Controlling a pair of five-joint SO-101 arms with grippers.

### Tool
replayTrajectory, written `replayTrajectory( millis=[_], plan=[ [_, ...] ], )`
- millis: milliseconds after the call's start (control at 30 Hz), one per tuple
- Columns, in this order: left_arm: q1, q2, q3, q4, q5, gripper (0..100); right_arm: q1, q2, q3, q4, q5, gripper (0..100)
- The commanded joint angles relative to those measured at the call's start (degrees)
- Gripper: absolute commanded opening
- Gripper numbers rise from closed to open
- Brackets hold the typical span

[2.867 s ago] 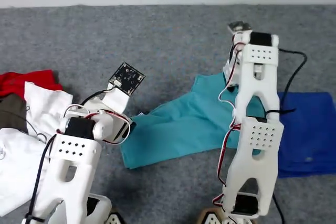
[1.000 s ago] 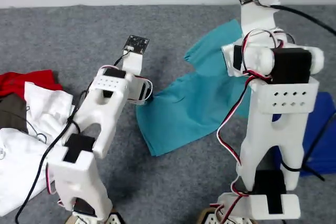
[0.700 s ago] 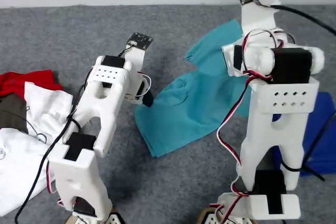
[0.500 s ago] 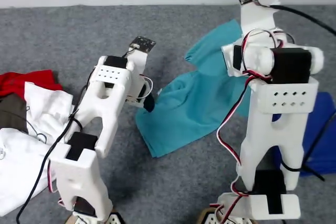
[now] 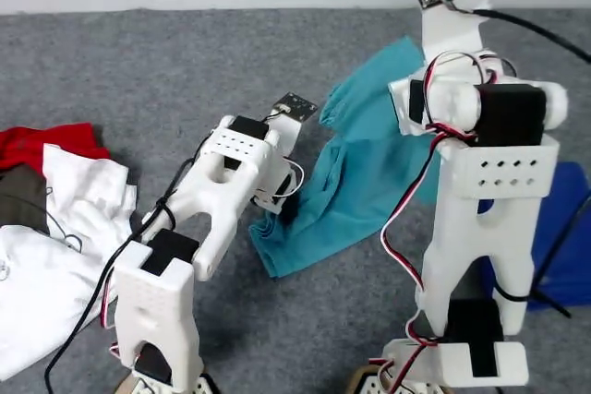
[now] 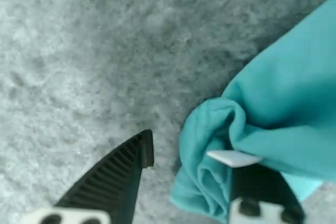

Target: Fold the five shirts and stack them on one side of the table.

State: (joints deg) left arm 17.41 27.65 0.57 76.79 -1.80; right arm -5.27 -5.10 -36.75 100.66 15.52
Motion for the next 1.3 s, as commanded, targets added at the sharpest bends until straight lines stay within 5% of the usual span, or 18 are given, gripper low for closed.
replayTrajectory(
  millis=[0, 333, 1267],
  plan=[
    [-0.62, -0.18, -1.71, 3.60, 0.44, 22, -0.40, -1.89, 1.93, 1.98, 0.70, 0.9],
    [2.02, -0.18, -7.16, 16.09, 0.44, 22, -0.13, -1.98, 9.76, -2.42, 0.70, 0.9],
    [9.85, -9.49, -1.89, 18.81, 0.09, 22, 1.71, -1.89, 10.37, -2.42, 0.70, 0.9]
  ],
)
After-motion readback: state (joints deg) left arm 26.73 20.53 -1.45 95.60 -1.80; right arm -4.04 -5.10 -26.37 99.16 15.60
